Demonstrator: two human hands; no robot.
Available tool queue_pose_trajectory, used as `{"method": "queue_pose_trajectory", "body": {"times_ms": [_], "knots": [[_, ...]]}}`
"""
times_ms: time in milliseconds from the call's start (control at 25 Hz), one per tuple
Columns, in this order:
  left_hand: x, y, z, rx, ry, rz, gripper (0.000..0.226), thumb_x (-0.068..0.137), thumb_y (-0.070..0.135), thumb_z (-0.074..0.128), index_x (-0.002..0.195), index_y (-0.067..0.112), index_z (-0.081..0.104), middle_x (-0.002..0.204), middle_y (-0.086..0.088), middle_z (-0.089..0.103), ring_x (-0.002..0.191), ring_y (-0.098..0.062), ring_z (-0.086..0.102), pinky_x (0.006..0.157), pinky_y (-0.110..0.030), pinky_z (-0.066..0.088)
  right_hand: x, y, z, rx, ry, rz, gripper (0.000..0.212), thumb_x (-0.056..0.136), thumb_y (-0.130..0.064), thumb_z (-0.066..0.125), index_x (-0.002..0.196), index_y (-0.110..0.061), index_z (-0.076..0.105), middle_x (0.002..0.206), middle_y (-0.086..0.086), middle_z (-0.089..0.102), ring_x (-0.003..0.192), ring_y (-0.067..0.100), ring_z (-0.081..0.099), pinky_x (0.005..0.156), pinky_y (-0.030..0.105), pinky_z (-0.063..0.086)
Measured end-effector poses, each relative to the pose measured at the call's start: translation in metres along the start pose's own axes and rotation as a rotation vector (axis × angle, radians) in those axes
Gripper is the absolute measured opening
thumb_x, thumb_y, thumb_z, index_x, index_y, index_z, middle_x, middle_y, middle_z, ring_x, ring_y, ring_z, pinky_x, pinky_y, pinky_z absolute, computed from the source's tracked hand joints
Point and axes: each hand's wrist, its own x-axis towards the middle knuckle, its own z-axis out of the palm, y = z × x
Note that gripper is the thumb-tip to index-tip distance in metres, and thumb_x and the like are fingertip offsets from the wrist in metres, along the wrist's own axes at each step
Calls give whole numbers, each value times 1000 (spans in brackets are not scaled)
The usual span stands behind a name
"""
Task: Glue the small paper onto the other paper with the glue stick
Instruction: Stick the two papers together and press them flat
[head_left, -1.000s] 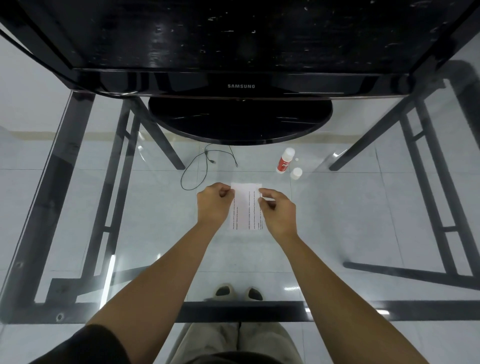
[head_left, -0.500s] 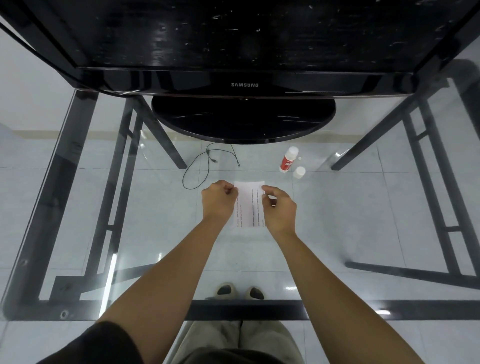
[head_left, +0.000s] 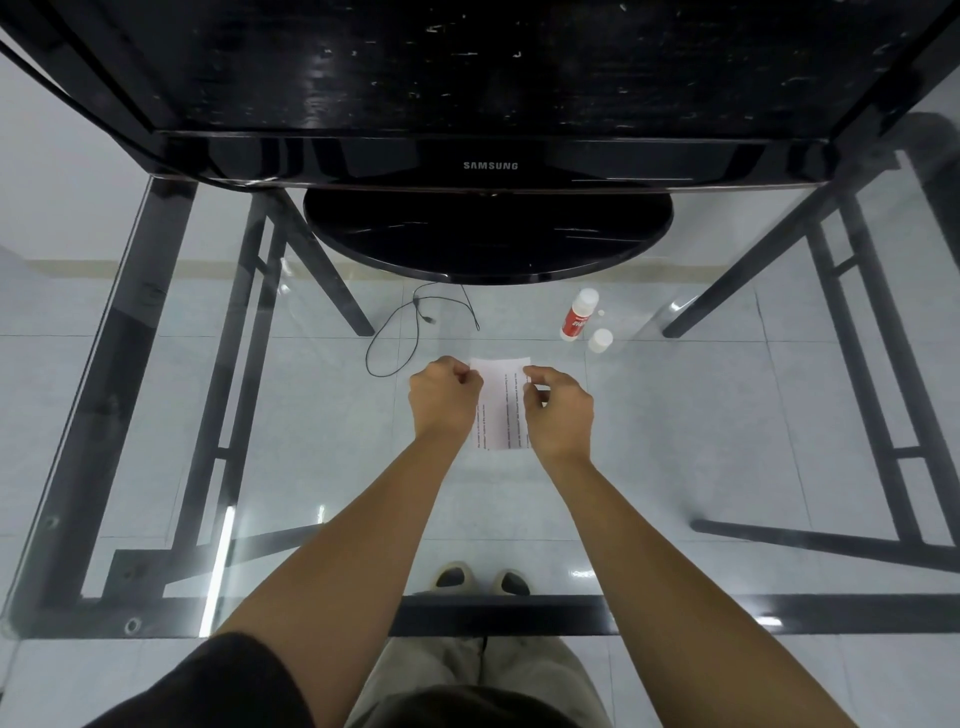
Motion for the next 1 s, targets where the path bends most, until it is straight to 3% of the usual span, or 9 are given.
{"method": "queue_pose_trajectory", "body": {"times_ms": [240, 480, 720, 880, 1000], "knots": [[-4, -1, 3, 8, 34, 2, 16, 86, 12, 56, 95, 2, 64, 84, -11, 71, 64, -17, 54, 49, -19, 35, -2, 0, 2, -74, 2, -43, 26, 91, -8, 53, 116, -11, 61, 120, 11, 62, 96, 28, 64, 87, 34, 51], [-11, -3, 8, 14, 79, 50, 17, 88, 12, 56, 100, 1, 59, 84, -14, 70, 65, -17, 53, 58, -23, 39, -2, 2, 2, -165, -11, -118, 27, 92, -8, 51, 117, -11, 60, 122, 11, 60, 96, 28, 64, 87, 33, 51], [-8, -5, 8, 61, 64, 121, 20, 90, 14, 55, 105, 0, 59, 94, -17, 68, 81, -30, 63, 70, -35, 51, -4, 4, -1, -211, -28, -190, 29, 92, -6, 48, 119, -8, 58, 122, 13, 59, 98, 29, 63, 88, 34, 50], [-8, -8, 7, 75, 57, 134, 20, 90, 14, 56, 105, 1, 59, 95, -17, 67, 83, -30, 63, 72, -35, 49, -4, 3, -4, -240, -20, -214, 30, 92, -3, 46, 120, -6, 57, 122, 14, 58, 100, 30, 61, 88, 34, 49], [-7, -6, 7, 62, 43, 107, 21, 90, 14, 56, 107, 2, 58, 94, -16, 67, 80, -29, 63, 68, -32, 49, -1, 15, 1, -261, -40, -256, 29, 93, -9, 45, 120, -8, 56, 113, 6, 57, 103, 26, 58, 84, 17, 46]]}}
